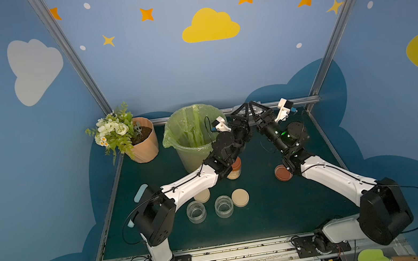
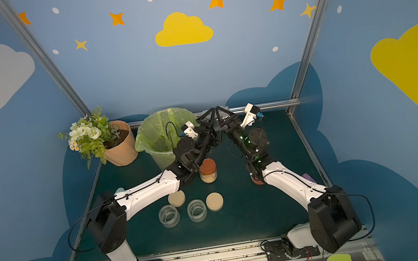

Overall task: Empty expired oatmeal from jars
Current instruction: Place the jar at the center of the board.

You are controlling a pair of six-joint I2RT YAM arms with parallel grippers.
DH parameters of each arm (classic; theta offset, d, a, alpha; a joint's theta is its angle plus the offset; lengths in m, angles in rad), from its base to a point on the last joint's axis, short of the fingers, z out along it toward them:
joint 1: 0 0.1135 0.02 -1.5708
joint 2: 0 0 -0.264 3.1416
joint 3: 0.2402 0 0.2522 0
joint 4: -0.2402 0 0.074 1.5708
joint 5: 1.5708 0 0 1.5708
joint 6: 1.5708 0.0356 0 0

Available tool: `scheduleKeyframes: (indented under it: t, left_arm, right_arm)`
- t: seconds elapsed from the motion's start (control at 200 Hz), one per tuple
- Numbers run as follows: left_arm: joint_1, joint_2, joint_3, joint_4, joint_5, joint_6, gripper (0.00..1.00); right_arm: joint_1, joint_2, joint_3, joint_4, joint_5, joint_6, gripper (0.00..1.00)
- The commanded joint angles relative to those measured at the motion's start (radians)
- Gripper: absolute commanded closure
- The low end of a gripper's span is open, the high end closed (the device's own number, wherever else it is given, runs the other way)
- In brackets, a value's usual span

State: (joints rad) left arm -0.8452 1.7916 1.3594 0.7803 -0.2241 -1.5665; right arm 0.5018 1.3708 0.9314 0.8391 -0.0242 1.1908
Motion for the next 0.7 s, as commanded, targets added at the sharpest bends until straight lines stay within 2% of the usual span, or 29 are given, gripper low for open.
scheduleKeyframes:
  t: [0.0,0.06,0.12,0.135,0.225,0.33,0.556,0.696]
  left_arm:
    - [-0.012,0.018,0.057,0.066,0.033,-0.005,0.94]
    - [-0.012,0.025,0.065,0.066,0.040,-0.002,0.82]
    - [-0.012,0.025,0.063,0.067,0.040,0.006,0.55]
    - [-0.012,0.023,0.062,0.065,0.039,0.006,0.51]
    - [-0.011,0.017,0.046,0.062,0.025,0.017,0.35]
    - [-0.003,0.014,0.038,0.062,0.034,0.024,0.01]
    - [0.024,-0.014,0.022,0.025,0.076,0.064,0.00]
    - [0.044,-0.055,0.004,-0.077,0.115,0.104,0.00]
  right_arm:
    - [0.006,-0.001,0.003,0.071,-0.011,0.020,0.35]
    - [0.006,0.002,0.001,0.068,-0.013,0.026,0.47]
    - [0.004,-0.004,-0.004,0.060,-0.009,0.024,0.57]
    - [0.003,-0.006,-0.006,0.058,-0.007,0.023,0.59]
    - [0.000,-0.022,-0.017,0.043,0.003,0.012,0.66]
    - [-0.006,-0.043,-0.022,0.020,0.007,-0.007,0.70]
    - [-0.027,-0.114,-0.007,-0.074,0.013,-0.090,0.75]
    - [-0.046,-0.187,0.035,-0.288,0.025,-0.211,0.75]
